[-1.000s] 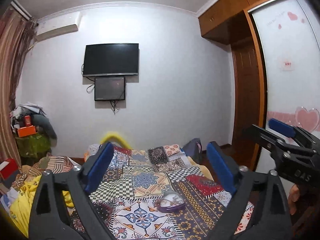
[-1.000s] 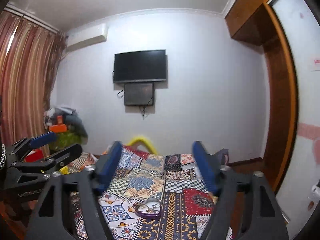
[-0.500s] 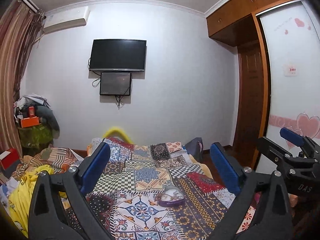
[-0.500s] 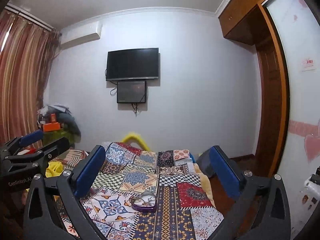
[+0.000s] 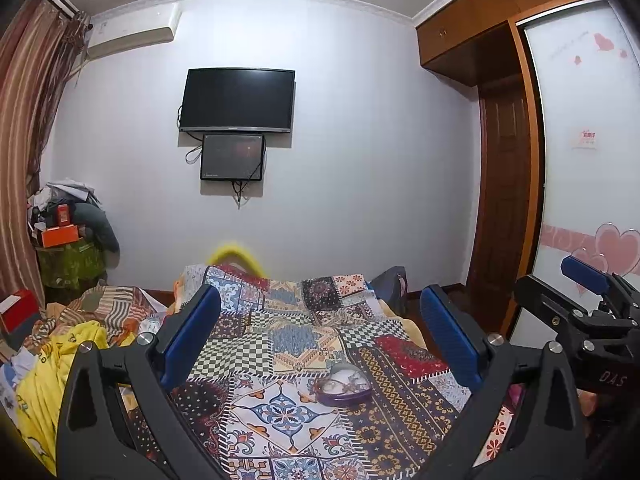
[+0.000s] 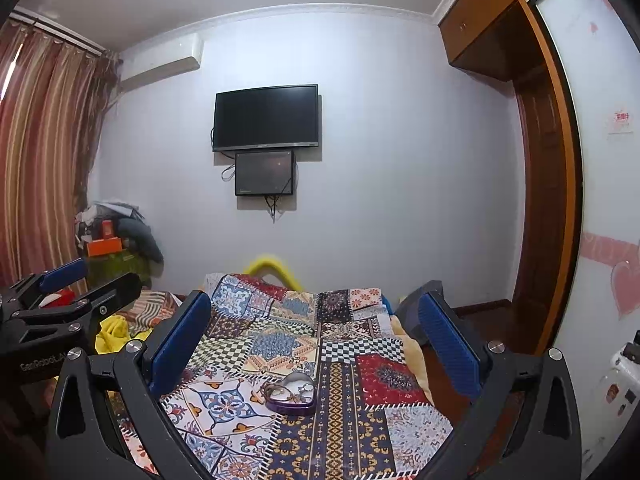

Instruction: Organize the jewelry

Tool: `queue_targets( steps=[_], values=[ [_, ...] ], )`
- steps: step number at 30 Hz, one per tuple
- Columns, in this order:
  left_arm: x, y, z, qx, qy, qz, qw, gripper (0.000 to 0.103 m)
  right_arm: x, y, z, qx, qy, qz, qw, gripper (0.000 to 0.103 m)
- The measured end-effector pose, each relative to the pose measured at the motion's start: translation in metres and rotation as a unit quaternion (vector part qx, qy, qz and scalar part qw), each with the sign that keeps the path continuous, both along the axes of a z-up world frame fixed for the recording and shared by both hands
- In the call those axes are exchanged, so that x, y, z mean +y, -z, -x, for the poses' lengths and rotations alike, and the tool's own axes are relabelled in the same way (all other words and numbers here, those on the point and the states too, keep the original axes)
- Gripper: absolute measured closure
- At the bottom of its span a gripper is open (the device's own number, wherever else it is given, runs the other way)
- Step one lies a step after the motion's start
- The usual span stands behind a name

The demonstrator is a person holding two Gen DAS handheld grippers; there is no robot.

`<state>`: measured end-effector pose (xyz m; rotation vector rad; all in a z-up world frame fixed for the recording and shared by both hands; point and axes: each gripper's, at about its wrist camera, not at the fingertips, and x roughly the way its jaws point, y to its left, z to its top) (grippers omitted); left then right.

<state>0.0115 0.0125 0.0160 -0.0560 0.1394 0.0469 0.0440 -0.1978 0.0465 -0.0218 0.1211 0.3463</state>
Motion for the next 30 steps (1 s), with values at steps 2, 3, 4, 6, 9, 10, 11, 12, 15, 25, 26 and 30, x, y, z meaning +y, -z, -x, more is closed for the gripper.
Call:
queue_targets(
  steps=[2,3,4,6,9,10,11,12,15,25,26,30],
  values=[
    [0.0010,0.0005,-0.0001,0.002,0.000,0.001,1.0000,0.002,0.0002,-0.0005,0.0007,0.001,0.000,0.000,1.000,0.000],
    [0.0012,0.0009,-0.0003,0.003,0.000,0.001,1.0000,0.002,0.0000,-0.0003,0.0006,0.002,0.000,0.000,1.000,0.000],
    [0.0014,0.0010,-0.0008,0.003,0.000,0.001,1.0000,0.002,0.0003,-0.0002,0.0006,0.002,0.000,-0.001,1.000,0.000],
    [0.0019,0.0010,-0.0013,0.004,0.000,0.002,1.0000,0.002,0.0004,-0.0010,0.0004,0.002,0.000,0.000,1.000,0.000],
    [0.0024,0.0014,-0.0025,0.005,0.000,0.004,1.0000,0.002,0.0004,-0.0015,0.0001,0.003,0.001,0.002,1.000,0.000],
    [0.0028,0.0015,-0.0026,0.005,-0.001,0.005,1.0000,0.002,0.0001,-0.0023,0.0001,0.005,0.001,0.002,1.000,0.000],
    [0.0032,0.0017,-0.0030,0.005,-0.001,0.006,1.0000,0.002,0.0007,-0.0027,-0.0003,0.005,0.001,0.002,1.000,0.000],
    [0.0036,0.0018,-0.0031,0.006,-0.002,0.006,1.0000,0.002,0.0005,-0.0024,-0.0004,0.006,0.001,0.003,1.000,0.000],
    [0.0041,0.0028,-0.0042,0.007,0.000,0.009,0.9999,0.002,-0.0003,-0.0024,-0.0005,0.006,0.001,0.003,1.000,0.000],
    [0.0051,0.0040,-0.0044,0.008,0.001,0.011,0.9999,0.002,0.0002,-0.0017,0.0004,0.008,0.000,0.004,1.000,0.000],
    [0.0052,0.0041,-0.0044,0.008,0.001,0.011,0.9999,0.002,0.0004,-0.0013,0.0002,0.008,0.000,0.004,1.000,0.000],
    [0.0054,0.0031,-0.0037,0.008,0.003,0.011,0.9999,0.002,0.0000,-0.0012,0.0005,0.009,0.001,0.003,1.000,0.000]
  ],
)
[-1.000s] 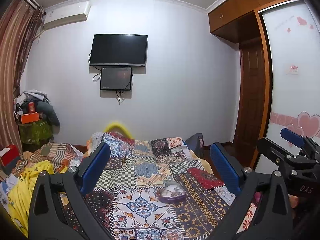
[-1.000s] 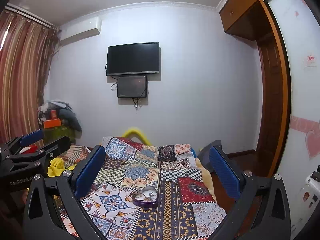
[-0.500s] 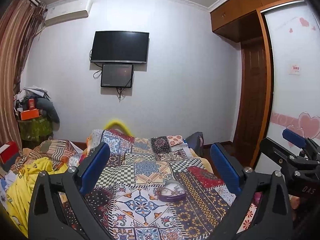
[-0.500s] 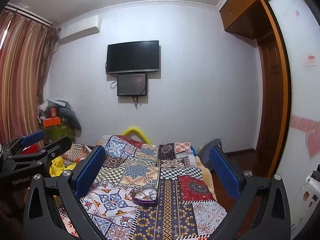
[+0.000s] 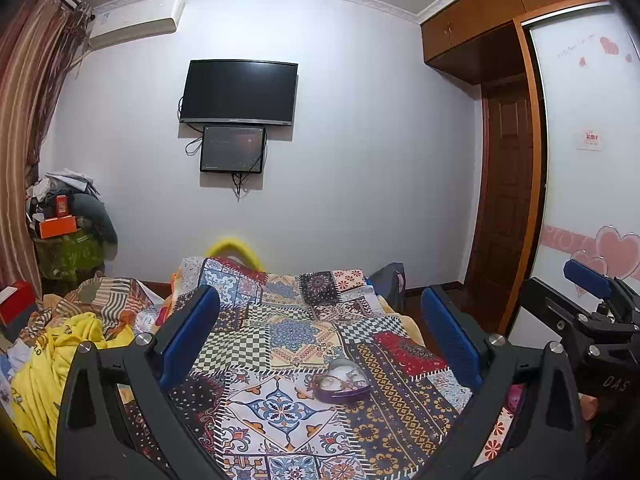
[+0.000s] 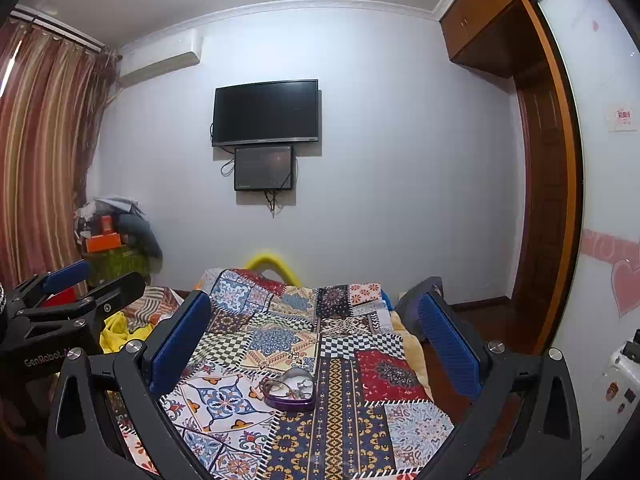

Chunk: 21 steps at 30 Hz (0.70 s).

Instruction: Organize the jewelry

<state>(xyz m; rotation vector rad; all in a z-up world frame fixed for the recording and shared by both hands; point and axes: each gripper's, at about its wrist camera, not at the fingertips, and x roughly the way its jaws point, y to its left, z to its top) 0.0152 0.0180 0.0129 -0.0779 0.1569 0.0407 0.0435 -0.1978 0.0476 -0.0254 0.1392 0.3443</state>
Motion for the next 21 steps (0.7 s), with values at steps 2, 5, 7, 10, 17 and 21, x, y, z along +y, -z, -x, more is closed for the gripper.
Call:
queue_targets(
  steps=[2,5,7,10,17,21],
  values=[
    [-0.0008,-0.0006,-0.0002,-0.001,0.001,0.000,1.0000,0.002,0.0005,0.0003,-0.0003,-0.001,0.001,0.001,1.000,0.000],
    [-0.0012,-0.0012,0.0002,-0.002,0.004,-0.001,1.0000,0.002,0.0001,0.0003,-0.0004,-0.001,0.001,0.001,1.000,0.000],
    [-0.0022,-0.0013,0.0000,-0.002,0.004,-0.003,1.0000,0.002,-0.0001,-0.0001,-0.0004,-0.001,0.001,0.001,1.000,0.000],
    [-0.0031,-0.0018,-0.0006,-0.001,0.006,-0.003,1.0000,0.002,0.0001,0.0006,-0.0006,-0.001,0.002,0.001,1.000,0.000],
    [-0.0048,-0.0011,-0.0015,0.001,0.008,-0.004,1.0000,0.002,0.0006,-0.0002,-0.0014,0.000,0.002,-0.001,1.000,0.000],
    [-0.0058,-0.0006,-0.0021,0.002,0.009,-0.006,0.9999,0.002,-0.0003,-0.0003,-0.0014,0.000,0.003,-0.001,1.000,0.000]
  ],
)
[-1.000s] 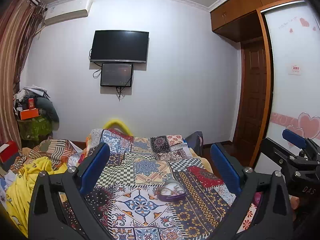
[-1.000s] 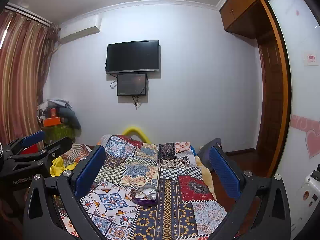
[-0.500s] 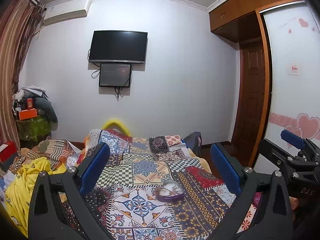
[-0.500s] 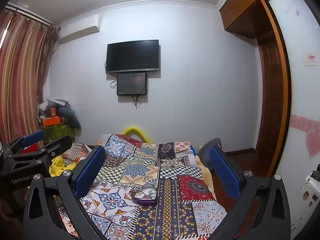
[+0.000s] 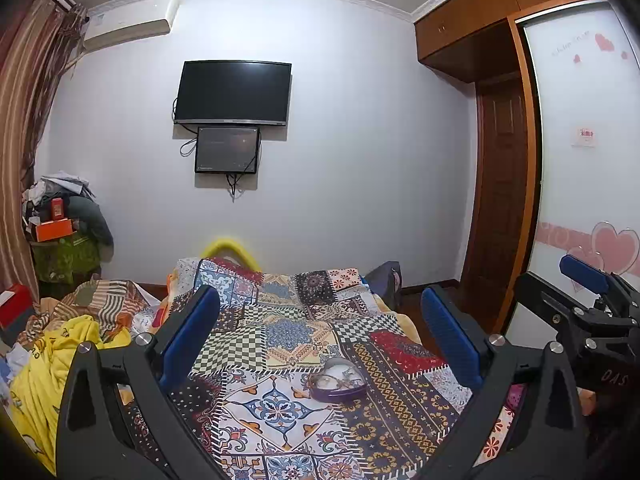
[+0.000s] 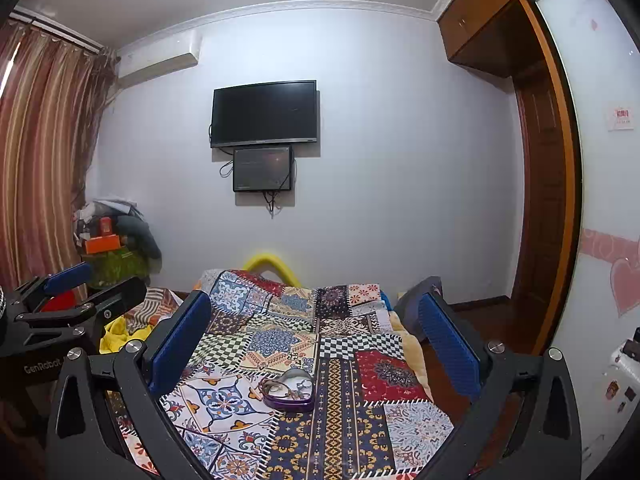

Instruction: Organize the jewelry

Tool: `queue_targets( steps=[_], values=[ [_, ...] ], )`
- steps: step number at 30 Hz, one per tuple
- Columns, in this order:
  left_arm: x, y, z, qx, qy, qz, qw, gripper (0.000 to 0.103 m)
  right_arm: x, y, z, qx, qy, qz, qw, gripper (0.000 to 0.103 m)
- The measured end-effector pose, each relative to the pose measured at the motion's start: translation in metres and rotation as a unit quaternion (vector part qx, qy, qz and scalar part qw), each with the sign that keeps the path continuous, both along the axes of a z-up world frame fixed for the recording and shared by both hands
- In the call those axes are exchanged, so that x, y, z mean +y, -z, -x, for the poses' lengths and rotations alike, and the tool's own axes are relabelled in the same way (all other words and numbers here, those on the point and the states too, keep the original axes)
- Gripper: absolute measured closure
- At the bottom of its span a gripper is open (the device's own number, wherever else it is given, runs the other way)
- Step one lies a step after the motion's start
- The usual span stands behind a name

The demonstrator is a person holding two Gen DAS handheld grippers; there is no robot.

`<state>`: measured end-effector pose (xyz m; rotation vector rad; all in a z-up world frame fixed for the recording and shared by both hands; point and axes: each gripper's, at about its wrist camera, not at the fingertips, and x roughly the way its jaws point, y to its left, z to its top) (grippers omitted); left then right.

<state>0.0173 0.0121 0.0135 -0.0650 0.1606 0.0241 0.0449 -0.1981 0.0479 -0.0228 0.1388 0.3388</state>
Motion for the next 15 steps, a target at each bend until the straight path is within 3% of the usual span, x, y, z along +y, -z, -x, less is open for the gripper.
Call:
queue_targets(
  steps=[15],
  values=[
    [0.0052,0.0051,-0.0081,0.010,0.004,0.007,0.9999,0.002,-0.0002,0.0025,-0.0065,0.010,0.005,-0.003,1.000,0.000]
  ],
)
